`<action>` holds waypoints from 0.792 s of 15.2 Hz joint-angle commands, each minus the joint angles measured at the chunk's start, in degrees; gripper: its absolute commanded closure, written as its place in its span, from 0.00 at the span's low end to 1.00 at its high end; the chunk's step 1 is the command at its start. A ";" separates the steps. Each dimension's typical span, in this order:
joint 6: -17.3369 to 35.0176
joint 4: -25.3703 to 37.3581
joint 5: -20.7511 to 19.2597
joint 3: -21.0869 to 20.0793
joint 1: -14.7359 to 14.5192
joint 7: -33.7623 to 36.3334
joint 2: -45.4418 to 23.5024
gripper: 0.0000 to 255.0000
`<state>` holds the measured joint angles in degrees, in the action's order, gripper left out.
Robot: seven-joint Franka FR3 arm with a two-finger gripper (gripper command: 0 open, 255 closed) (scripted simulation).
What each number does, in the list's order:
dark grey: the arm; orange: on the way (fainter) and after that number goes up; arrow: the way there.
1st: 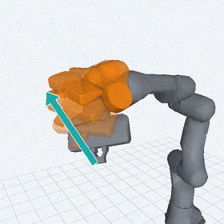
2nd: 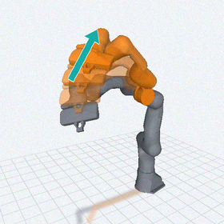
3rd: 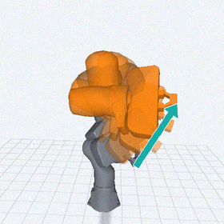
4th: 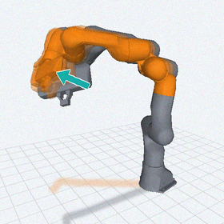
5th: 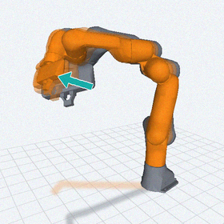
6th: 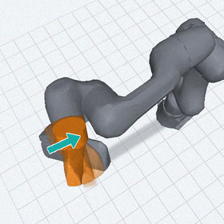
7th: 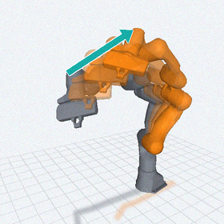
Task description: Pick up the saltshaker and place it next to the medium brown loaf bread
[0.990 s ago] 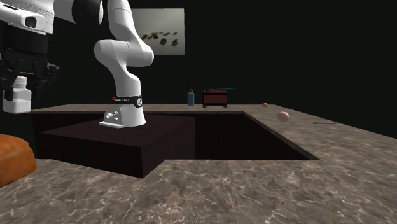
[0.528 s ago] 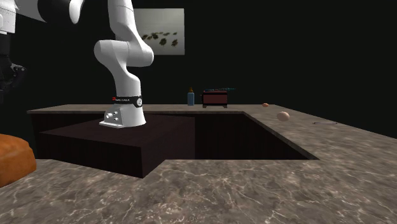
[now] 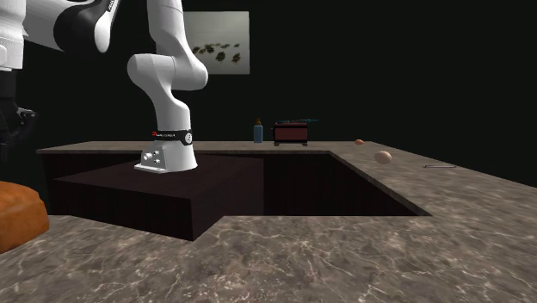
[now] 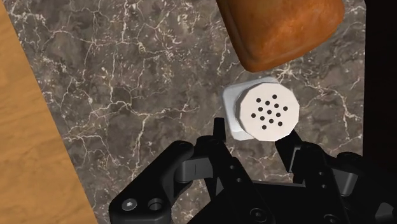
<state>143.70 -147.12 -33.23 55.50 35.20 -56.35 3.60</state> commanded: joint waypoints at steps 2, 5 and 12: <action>3.89 -0.54 3.02 0.41 -0.42 -1.49 -3.99 1.00; 7.64 -1.02 6.84 -0.06 -0.17 -3.63 -8.07 1.00; 15.31 -1.49 16.41 -5.41 3.84 -9.03 -16.88 1.00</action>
<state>157.90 -148.50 -18.07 51.00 38.31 -64.71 -12.13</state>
